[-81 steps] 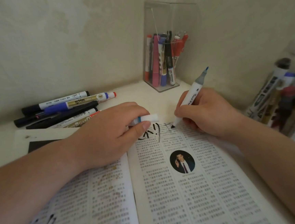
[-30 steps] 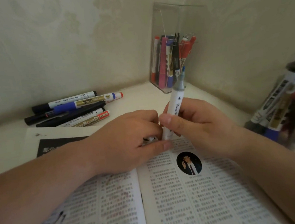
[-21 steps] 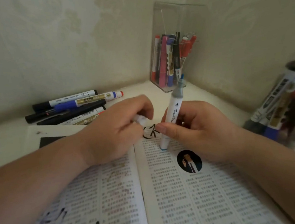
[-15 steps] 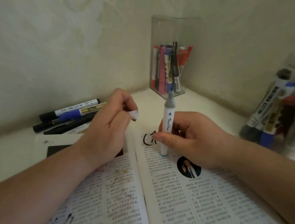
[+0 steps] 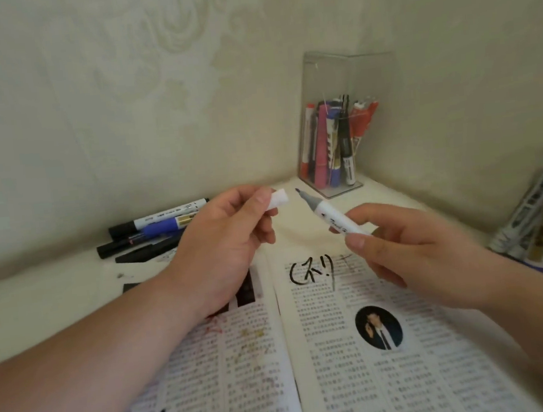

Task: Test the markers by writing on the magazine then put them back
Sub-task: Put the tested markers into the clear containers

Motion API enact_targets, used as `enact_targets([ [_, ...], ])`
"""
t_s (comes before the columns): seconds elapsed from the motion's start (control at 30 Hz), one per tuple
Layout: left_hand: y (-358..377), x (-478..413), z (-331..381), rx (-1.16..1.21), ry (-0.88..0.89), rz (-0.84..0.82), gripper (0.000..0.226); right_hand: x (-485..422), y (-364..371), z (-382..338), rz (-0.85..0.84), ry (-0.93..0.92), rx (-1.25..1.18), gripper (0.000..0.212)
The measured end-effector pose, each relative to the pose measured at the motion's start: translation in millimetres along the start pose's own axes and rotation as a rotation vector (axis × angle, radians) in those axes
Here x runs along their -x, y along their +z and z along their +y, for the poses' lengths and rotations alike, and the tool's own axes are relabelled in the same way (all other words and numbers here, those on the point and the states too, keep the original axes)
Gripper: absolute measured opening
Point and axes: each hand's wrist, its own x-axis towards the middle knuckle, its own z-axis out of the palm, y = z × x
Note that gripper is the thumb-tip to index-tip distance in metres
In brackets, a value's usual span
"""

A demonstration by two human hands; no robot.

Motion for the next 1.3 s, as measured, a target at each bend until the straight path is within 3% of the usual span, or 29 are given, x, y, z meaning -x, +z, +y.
enact_targets([
  [0.37, 0, 4, 2, -0.194, -0.015, -0.093, 0.04, 3, -1, -1, -0.048, -0.054, 0.145, 0.027],
  [0.47, 1, 10, 5, -0.49, 0.074, -0.116, 0.056, 5, 2, -3, 0.007, -0.097, 0.198, 0.024],
  [0.57, 1, 16, 11, -0.824, 0.245, -0.157, 0.054, 7, 3, -6, -0.009, -0.13, 0.215, 0.026],
  [0.73, -1, 15, 13, -0.865, 0.272, -0.135, 0.056, 9, 5, -3, -0.064, -0.212, 0.328, 0.037],
  [1.0, 11, 24, 16, -0.779, 0.334, -0.047, 0.05, 9, 14, -2, 0.015, -0.38, 0.364, 0.04],
  [1.17, 9, 19, 13, -0.738, 0.305, -0.047, 0.048, 7, 17, -4, 0.069, -0.339, 0.363, 0.034],
  [1.3, 1, 15, 7, -0.99, 0.37, -0.046, 0.05, -1, 11, 1, 0.157, -0.25, 0.408, 0.023],
])
